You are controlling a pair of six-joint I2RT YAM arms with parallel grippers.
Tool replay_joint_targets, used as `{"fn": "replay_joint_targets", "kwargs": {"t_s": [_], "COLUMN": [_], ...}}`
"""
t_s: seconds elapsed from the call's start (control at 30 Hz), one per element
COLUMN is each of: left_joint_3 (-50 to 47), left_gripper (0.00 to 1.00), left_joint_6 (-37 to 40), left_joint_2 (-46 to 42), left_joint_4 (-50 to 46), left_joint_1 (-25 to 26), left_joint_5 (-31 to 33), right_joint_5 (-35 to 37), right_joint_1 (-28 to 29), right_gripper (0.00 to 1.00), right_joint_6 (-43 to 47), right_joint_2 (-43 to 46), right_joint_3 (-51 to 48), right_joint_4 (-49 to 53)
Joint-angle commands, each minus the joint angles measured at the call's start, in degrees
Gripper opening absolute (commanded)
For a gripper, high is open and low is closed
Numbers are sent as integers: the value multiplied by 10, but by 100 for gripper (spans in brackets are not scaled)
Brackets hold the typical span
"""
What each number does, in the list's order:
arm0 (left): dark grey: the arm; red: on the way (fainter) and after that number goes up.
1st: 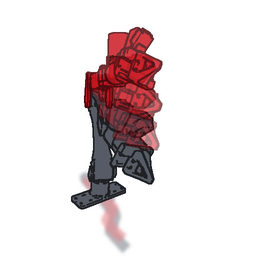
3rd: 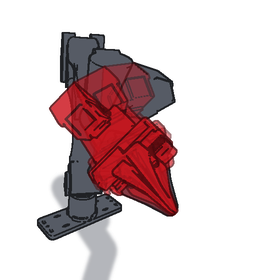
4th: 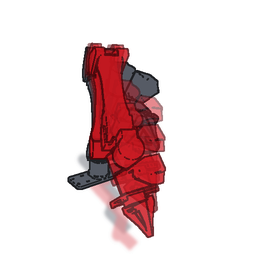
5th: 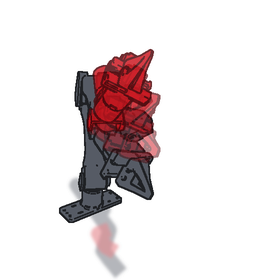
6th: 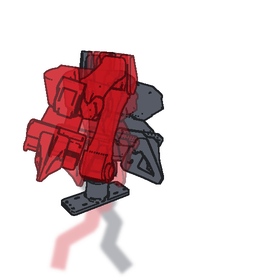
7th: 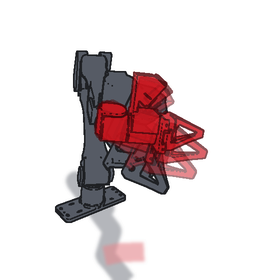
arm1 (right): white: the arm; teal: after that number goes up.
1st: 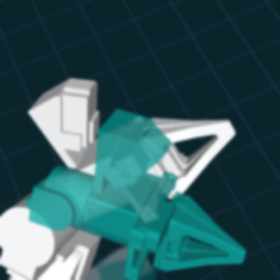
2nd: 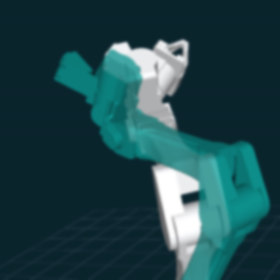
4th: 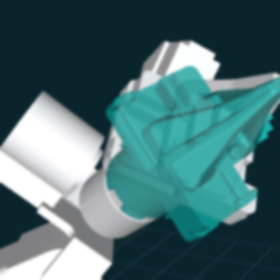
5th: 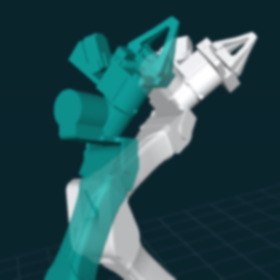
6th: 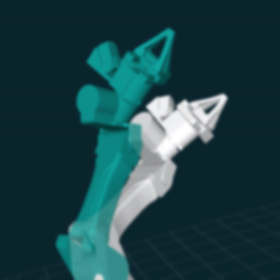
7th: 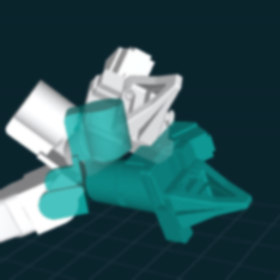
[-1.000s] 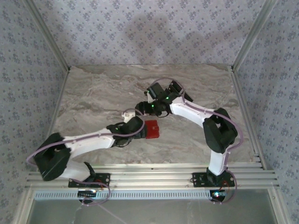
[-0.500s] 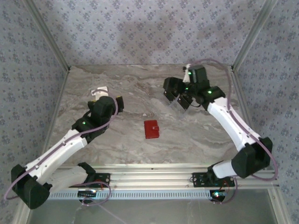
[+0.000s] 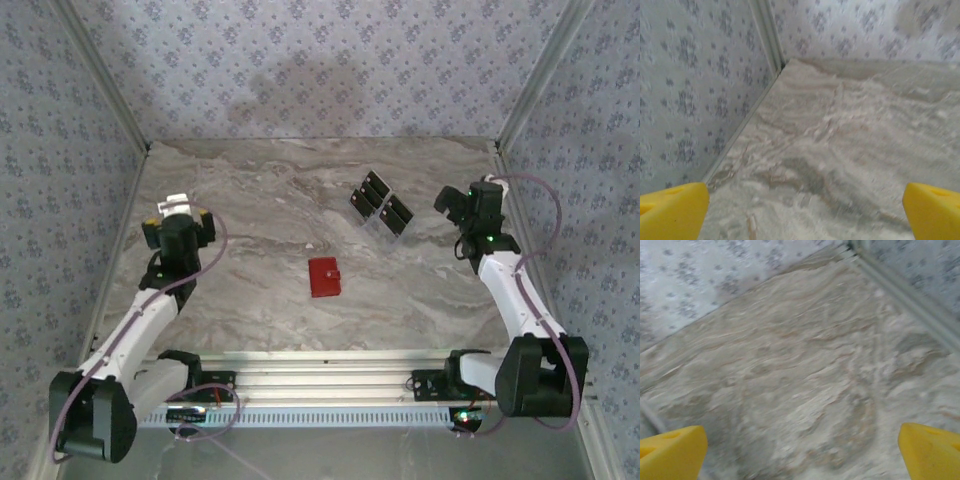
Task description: Put the credit cards into the card holder
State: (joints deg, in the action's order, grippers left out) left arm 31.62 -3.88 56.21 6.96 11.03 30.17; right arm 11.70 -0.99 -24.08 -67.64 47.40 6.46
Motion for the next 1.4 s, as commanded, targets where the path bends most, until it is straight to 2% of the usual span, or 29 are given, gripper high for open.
{"fn": "replay_joint_targets", "kwargs": {"t_s": [0.0,0.27,0.33,0.53,0.6,0.7,0.73,0.8,0.93,1.0,1.03,1.1,1.13,1.2,1.37], "left_joint_3": [-46,-97,-102,-124,-125,-124,-123,-102,-83,-80,-79,-78,-79,-78,-80], "left_gripper": [100,100,100,100,100,100,100,100,100,100,100,100,100,100,100], "left_joint_6": [11,45,42,20,18,27,30,26,20,19,19,18,18,18,19], "left_joint_2": [30,188,198,239,261,304,318,313,320,320,320,320,320,320,320], "left_joint_4": [120,295,313,410,434,468,484,433,408,402,400,400,400,400,401], "left_joint_1": [-19,-44,-49,-87,-89,-89,-89,-89,-110,-110,-110,-111,-111,-111,-111], "left_joint_5": [-36,-80,-83,-161,-164,-182,-183,-188,-233,-235,-235,-236,-236,-237,-236], "right_joint_5": [37,-1,-14,-92,-105,-120,-120,-133,-140,-113,-96,-102,-113,-119,-97], "right_joint_1": [-17,-64,-66,-65,-64,-67,-65,-65,-47,-20,-11,-10,-12,-18,-6], "right_gripper": [100,100,100,100,100,100,100,100,100,100,100,100,100,100,100], "right_joint_6": [87,141,162,169,180,187,189,196,221,243,247,252,253,250,254], "right_joint_2": [-2,-53,-72,-116,-118,-137,-137,-144,-160,-189,-210,-191,-202,-197,-197], "right_joint_3": [-40,-152,-167,-226,-226,-244,-237,-229,-215,-246,-271,-258,-257,-248,-252], "right_joint_4": [-79,-236,-277,-409,-412,-470,-455,-448,-440,-507,-596,-531,-552,-525,-535]}}
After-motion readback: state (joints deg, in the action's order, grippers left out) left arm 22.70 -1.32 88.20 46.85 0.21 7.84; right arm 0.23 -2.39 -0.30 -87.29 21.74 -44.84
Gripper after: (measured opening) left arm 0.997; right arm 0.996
